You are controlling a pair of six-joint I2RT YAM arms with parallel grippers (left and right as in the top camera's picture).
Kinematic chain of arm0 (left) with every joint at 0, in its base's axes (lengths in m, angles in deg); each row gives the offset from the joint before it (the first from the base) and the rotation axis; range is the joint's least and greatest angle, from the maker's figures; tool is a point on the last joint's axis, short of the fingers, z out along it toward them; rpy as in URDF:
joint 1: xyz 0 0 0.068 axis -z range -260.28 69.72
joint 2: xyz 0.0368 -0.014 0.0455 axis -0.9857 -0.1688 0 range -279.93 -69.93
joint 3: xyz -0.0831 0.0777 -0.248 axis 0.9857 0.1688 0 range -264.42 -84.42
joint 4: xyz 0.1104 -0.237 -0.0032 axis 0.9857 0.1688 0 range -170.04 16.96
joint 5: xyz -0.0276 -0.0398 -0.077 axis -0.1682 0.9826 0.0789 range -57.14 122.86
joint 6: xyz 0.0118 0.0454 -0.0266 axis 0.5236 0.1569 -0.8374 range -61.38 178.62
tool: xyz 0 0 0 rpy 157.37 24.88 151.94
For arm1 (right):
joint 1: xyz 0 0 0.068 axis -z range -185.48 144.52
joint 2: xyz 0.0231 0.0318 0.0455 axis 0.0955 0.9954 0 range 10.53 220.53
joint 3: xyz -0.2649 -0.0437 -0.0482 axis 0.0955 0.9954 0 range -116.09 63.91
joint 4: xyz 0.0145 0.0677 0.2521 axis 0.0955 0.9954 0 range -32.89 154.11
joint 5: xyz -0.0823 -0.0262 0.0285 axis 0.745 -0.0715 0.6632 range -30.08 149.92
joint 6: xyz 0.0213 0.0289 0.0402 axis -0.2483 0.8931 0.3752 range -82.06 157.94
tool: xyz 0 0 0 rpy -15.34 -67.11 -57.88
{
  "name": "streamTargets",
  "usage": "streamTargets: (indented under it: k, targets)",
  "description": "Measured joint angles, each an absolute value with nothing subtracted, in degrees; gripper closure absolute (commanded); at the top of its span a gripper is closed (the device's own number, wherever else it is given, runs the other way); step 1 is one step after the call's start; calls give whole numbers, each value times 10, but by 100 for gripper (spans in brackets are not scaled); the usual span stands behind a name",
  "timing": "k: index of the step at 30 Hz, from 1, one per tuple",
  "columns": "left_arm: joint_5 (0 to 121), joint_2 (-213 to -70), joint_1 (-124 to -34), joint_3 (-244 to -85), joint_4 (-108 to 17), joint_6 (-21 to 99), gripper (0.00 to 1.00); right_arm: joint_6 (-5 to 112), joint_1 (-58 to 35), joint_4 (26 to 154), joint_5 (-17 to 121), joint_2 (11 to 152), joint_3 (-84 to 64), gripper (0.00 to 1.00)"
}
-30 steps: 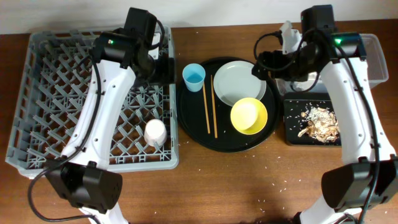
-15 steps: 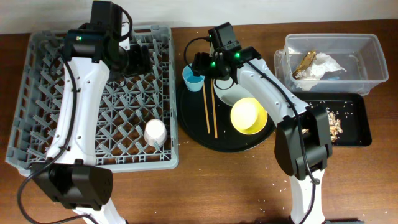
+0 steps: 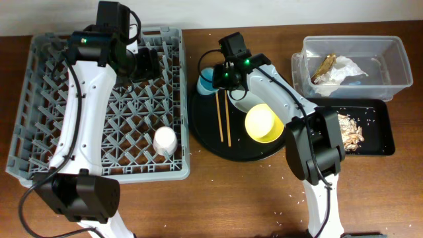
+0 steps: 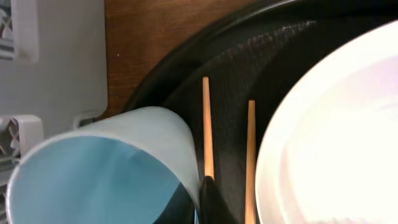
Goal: Sort waste into correct bins and load items into the dishwasher rack
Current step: 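Grasp the blue cup with the right gripper, then hand the blue cup from the right gripper to the left gripper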
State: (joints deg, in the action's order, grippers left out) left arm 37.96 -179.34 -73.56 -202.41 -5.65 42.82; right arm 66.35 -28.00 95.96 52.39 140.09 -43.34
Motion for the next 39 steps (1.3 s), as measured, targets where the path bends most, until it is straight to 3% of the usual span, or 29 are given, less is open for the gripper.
streamTargets:
  k: [4, 6, 8, 10, 13, 20, 23, 28, 39]
  targets:
    - [389, -1794, -736, -2024, -38, 428, 16, 653, -244, 1010, 454, 1385, -433, 96]
    - [416, -1794, -736, -2024, -20, 437, 2, 622, -198, 1055, 371, 1344, -433, 96]
    - [468, -1794, -736, -2023, -21, 464, 1, 580, -137, 1105, 279, 1287, -433, 96]
    - [560, -1794, -737, -2018, -33, 517, 1, 510, -71, 1181, 166, 1232, -436, 96]
    - [694, -1794, -736, -2017, -42, 586, 1, 437, -58, 1236, 69, 1224, -436, 96]
    - [1010, -1794, -736, -1945, -63, 741, 1, 323, -71, 1176, -153, 1224, -399, 96]
    - [1090, -1794, -736, -1890, -99, 756, 1, 346, -98, 1103, -168, 1224, -394, 96]
    - [1155, -1796, -738, -1857, -109, 761, 5, 495, -177, 953, -106, 1224, -392, 96]
    - [1185, -1800, -775, -1855, -108, 762, 9, 551, -225, 954, -66, 1224, -392, 96]
